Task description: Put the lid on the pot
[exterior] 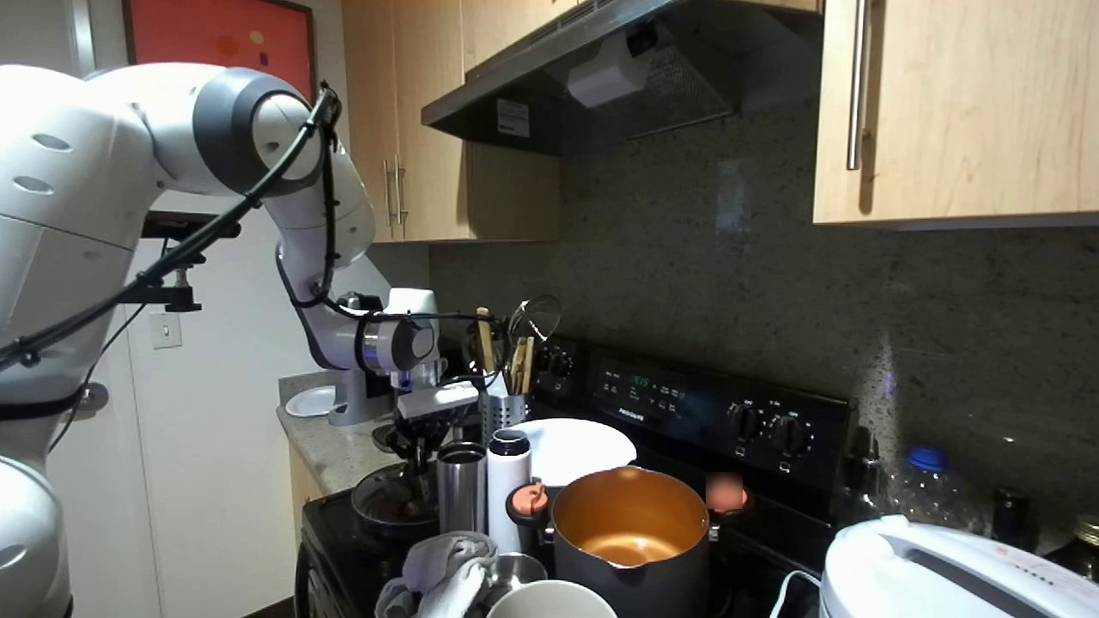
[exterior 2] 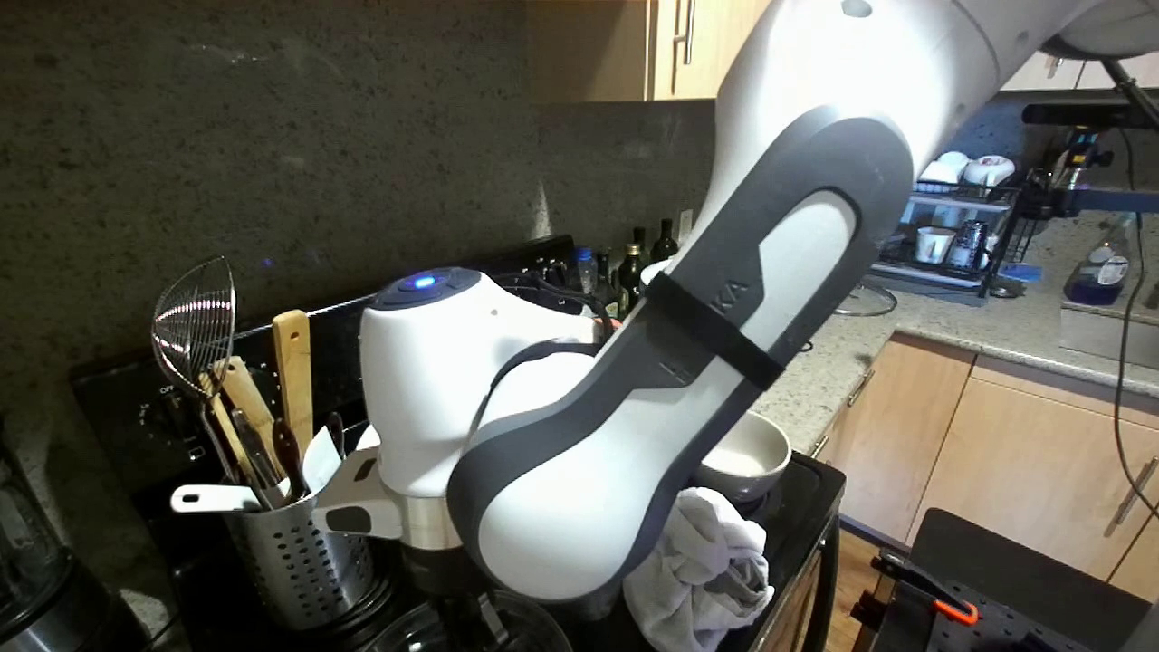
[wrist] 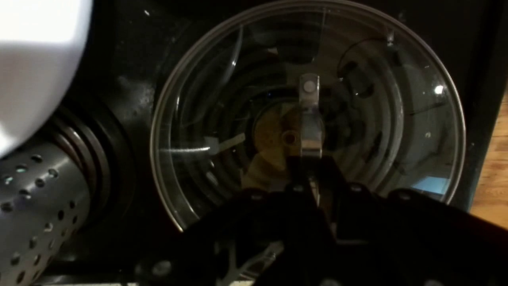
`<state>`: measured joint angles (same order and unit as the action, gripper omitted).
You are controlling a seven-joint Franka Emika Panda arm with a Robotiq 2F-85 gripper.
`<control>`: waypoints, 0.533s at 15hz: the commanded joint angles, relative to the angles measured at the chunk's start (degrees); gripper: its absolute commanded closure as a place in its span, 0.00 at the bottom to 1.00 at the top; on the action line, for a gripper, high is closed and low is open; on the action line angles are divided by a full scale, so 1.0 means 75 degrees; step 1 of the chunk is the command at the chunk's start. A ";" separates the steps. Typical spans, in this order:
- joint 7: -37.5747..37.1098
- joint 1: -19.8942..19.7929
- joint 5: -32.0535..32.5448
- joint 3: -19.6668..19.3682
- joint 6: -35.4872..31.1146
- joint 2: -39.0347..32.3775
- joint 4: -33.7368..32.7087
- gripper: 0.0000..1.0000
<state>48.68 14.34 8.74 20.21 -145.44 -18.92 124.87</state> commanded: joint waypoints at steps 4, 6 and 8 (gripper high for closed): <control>0.0203 -0.0071 -0.0402 0.0233 0.1050 0.0763 -0.0690 0.92; 0.0328 -0.0061 -0.0581 0.0253 0.1321 0.0935 -0.0959 0.92; 0.0333 0.0006 -0.0638 0.0234 0.1644 0.1122 -0.1230 0.92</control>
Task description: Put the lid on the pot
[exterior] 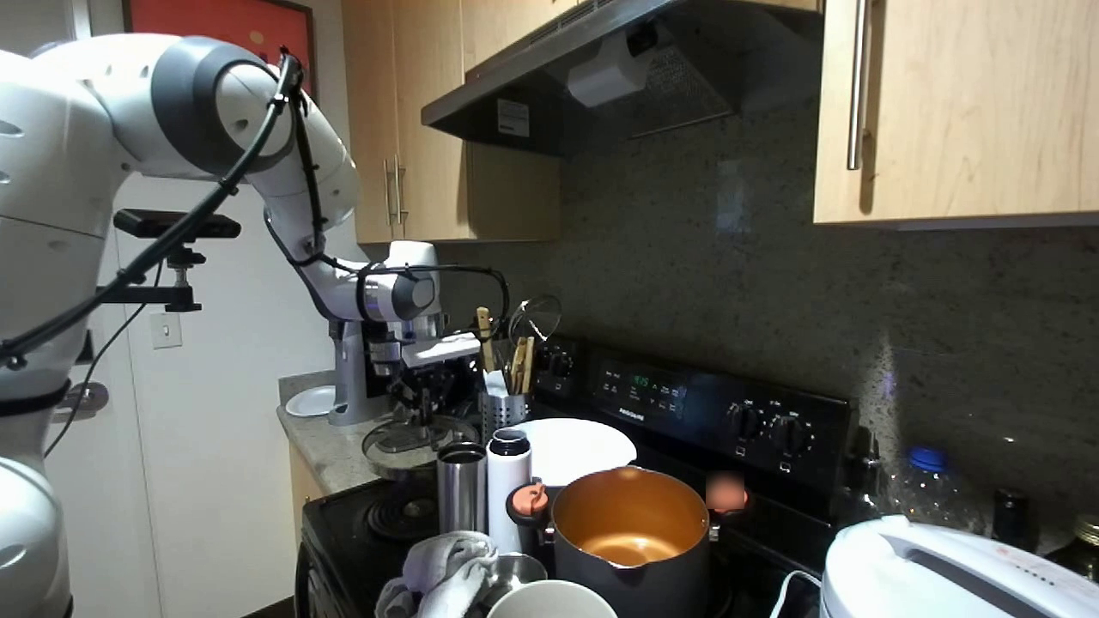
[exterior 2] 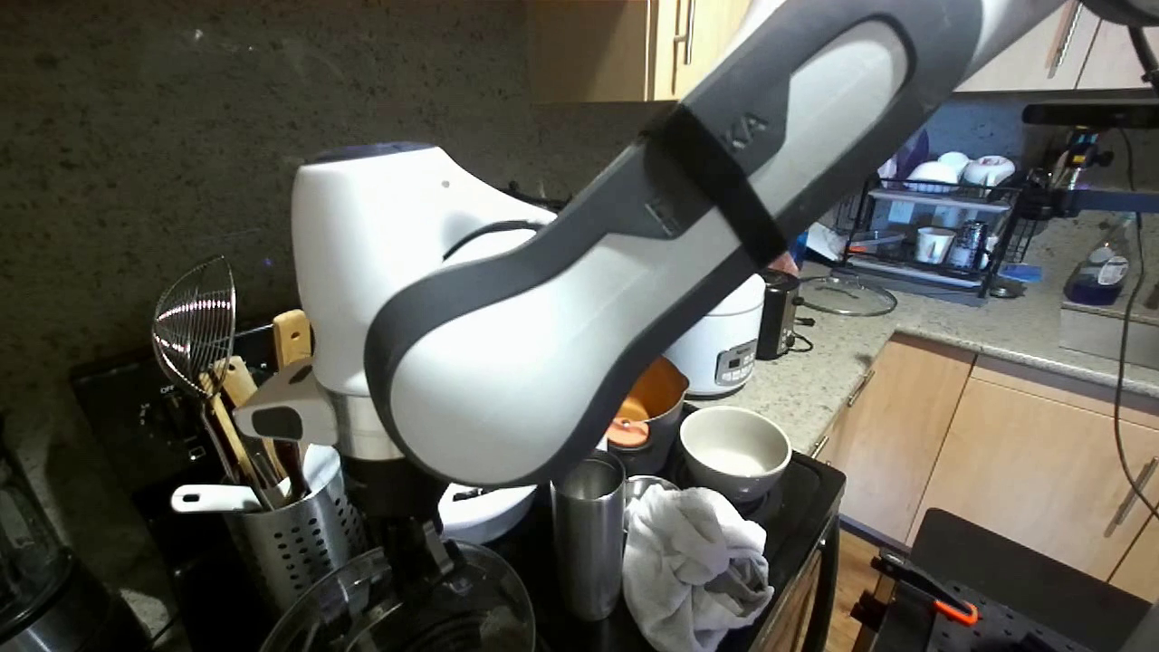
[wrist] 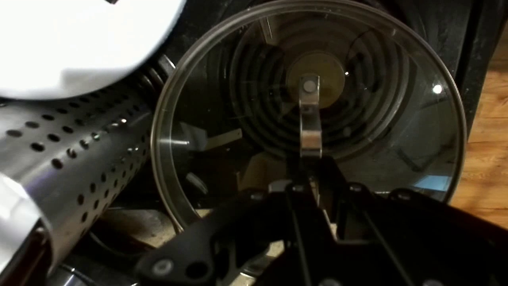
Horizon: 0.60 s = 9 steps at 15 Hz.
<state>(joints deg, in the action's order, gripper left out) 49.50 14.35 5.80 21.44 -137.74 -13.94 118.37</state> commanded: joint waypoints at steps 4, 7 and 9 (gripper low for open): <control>0.0089 0.0114 -0.0060 -0.0059 0.1415 0.0818 -0.0877 0.92; 0.0037 0.0091 0.0088 -0.0204 0.2067 0.1099 -0.1171 0.92; 0.0024 0.0024 0.0137 -0.0363 0.2463 0.1274 -0.1350 0.92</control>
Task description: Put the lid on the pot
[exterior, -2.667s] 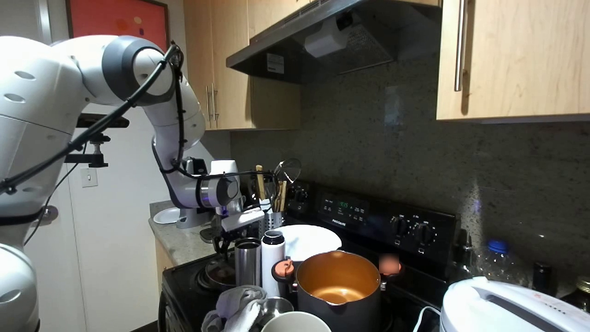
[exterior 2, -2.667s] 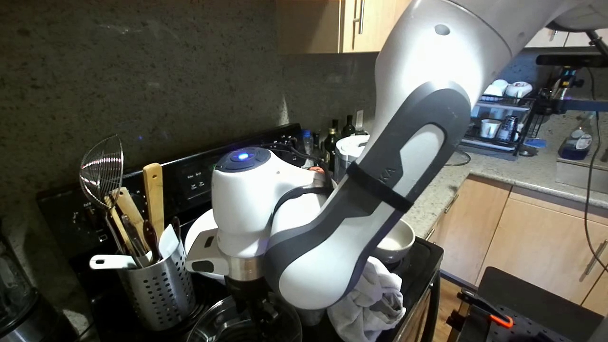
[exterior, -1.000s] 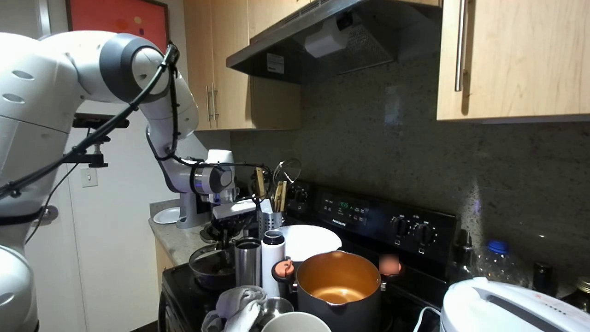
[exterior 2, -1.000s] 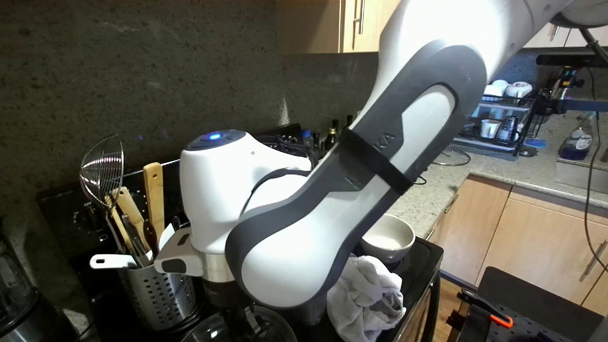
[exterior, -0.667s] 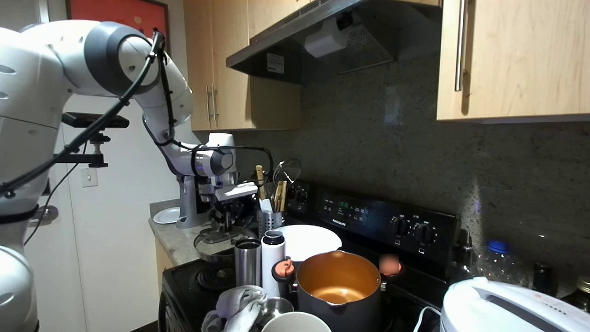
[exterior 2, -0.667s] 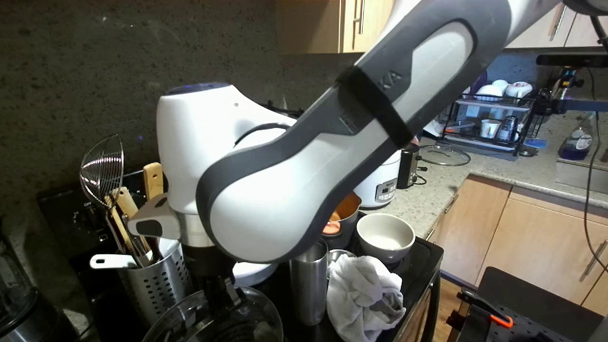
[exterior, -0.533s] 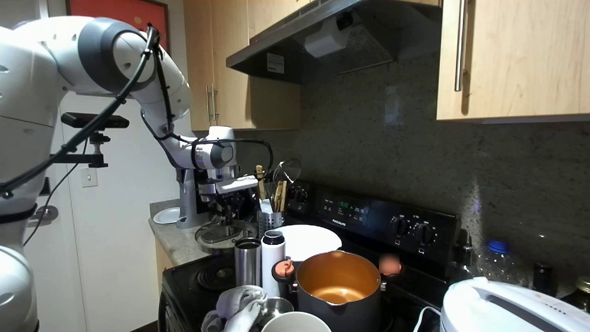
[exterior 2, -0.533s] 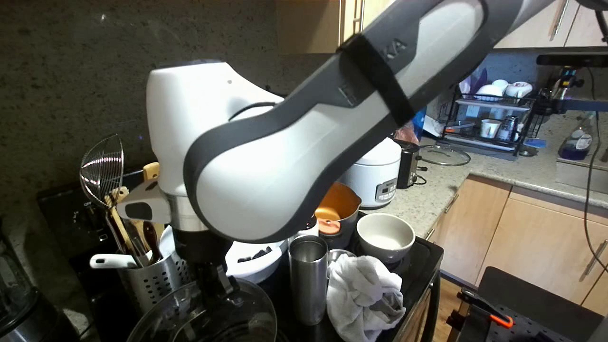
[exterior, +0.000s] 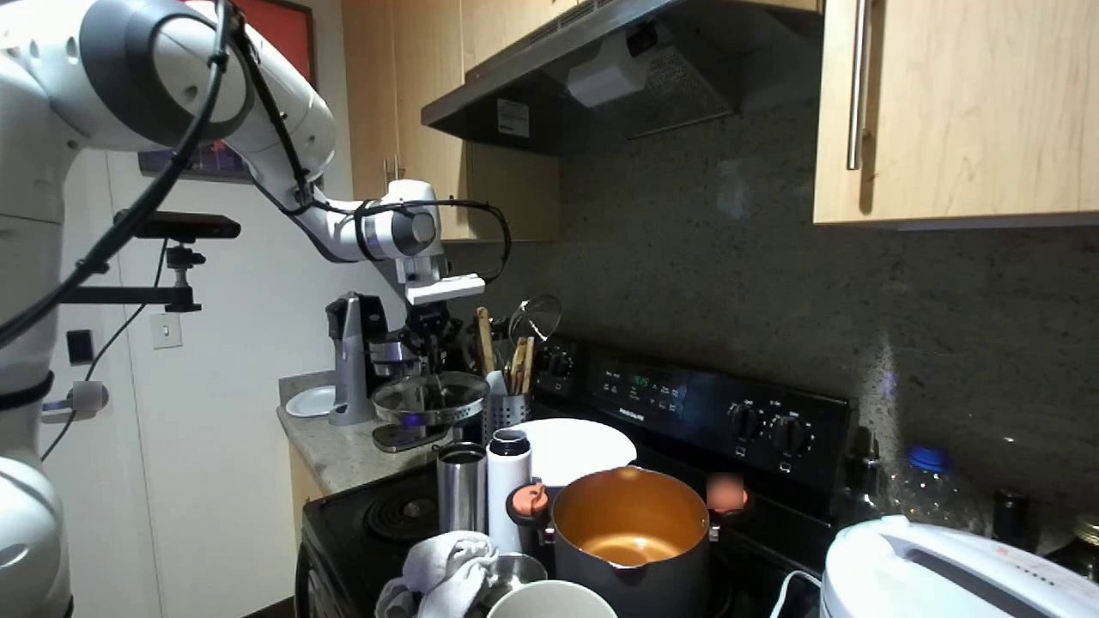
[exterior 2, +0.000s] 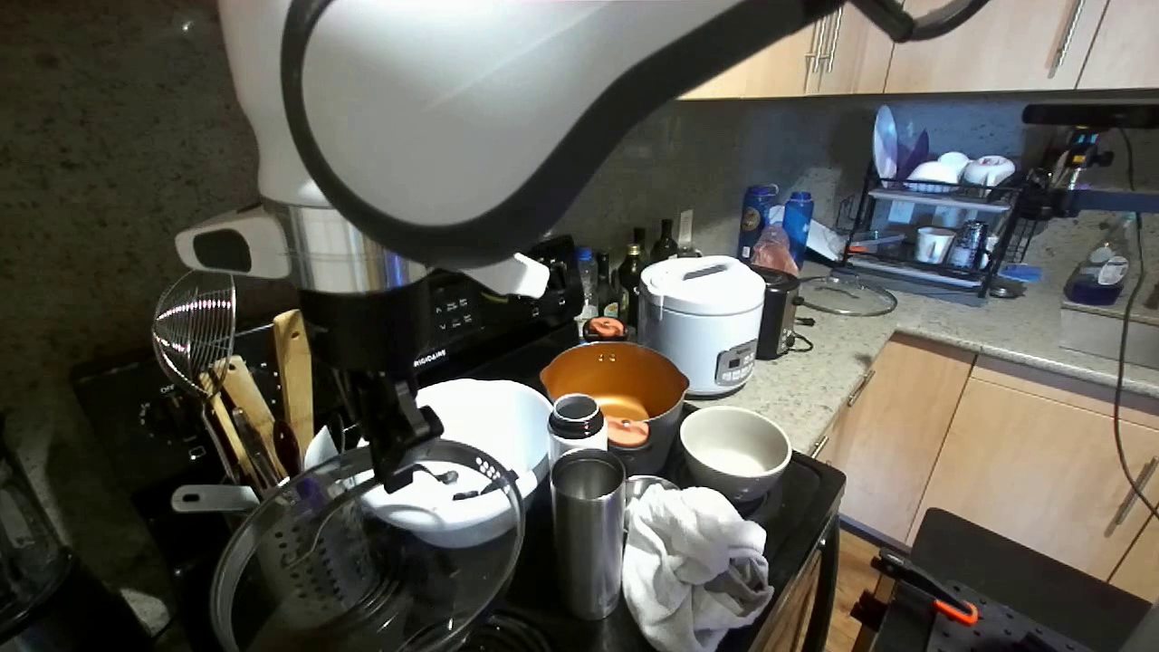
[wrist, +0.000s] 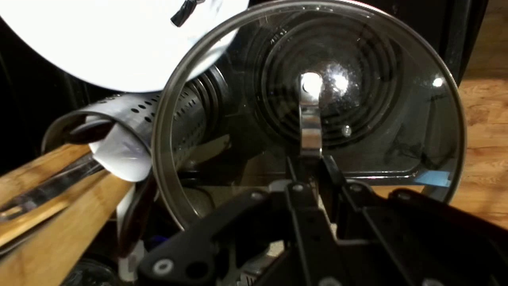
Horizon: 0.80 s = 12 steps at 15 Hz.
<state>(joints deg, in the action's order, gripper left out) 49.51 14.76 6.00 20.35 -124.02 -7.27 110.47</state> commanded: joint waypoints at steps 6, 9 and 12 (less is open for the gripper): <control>-0.0053 -0.0450 0.0022 -0.0974 0.1211 0.0813 -0.0745 0.92; -0.0143 -0.0700 0.0072 -0.1340 0.1377 0.0920 -0.0886 0.92; -0.0309 -0.0894 0.0201 -0.1610 0.1464 0.0970 -0.0936 0.92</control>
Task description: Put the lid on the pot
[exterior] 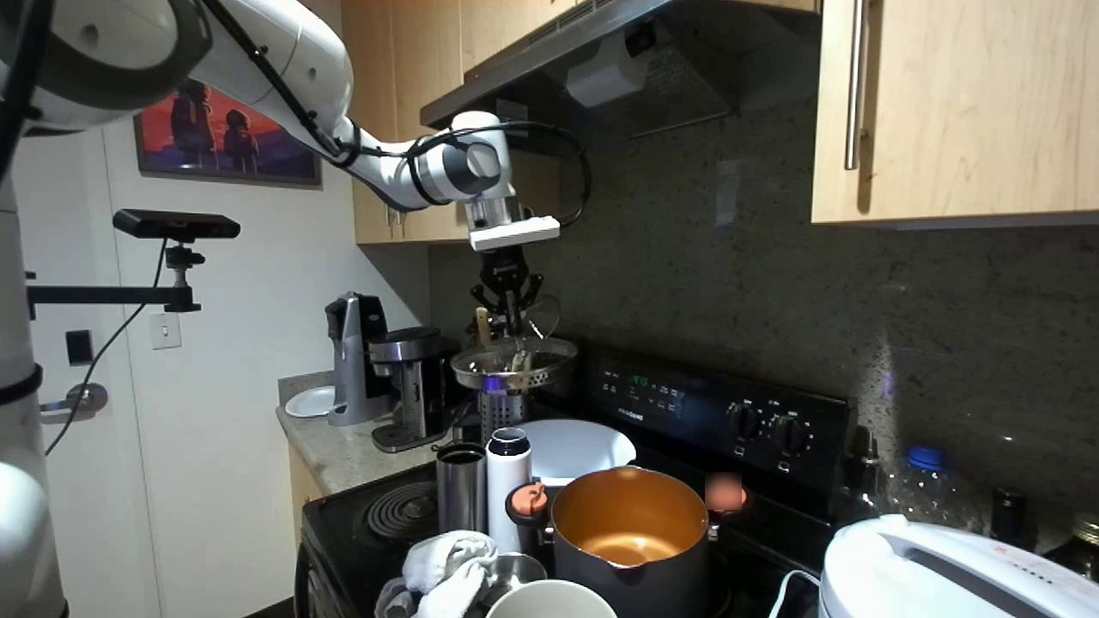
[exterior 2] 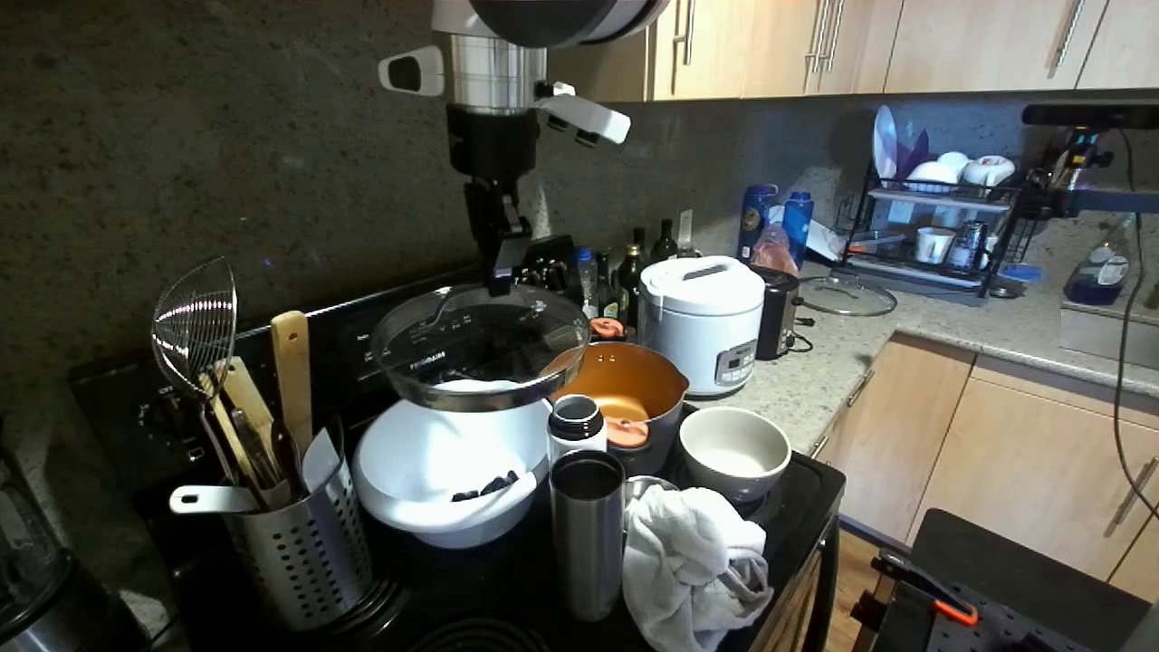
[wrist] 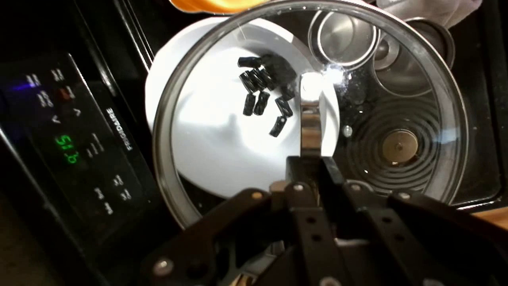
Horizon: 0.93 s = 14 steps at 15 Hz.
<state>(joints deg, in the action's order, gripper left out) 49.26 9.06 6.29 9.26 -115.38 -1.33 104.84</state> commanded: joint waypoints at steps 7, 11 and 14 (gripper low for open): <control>-0.0449 -0.0620 0.0068 -0.0665 -0.0212 0.0086 0.0156 0.92; -0.0344 -0.0939 -0.0095 -0.0972 -0.0449 -0.0143 0.0208 0.92; -0.0308 -0.1141 -0.0278 -0.1108 -0.0685 -0.0415 0.0127 0.92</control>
<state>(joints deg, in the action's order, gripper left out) 47.11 1.68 5.82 1.40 -117.96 -3.70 106.29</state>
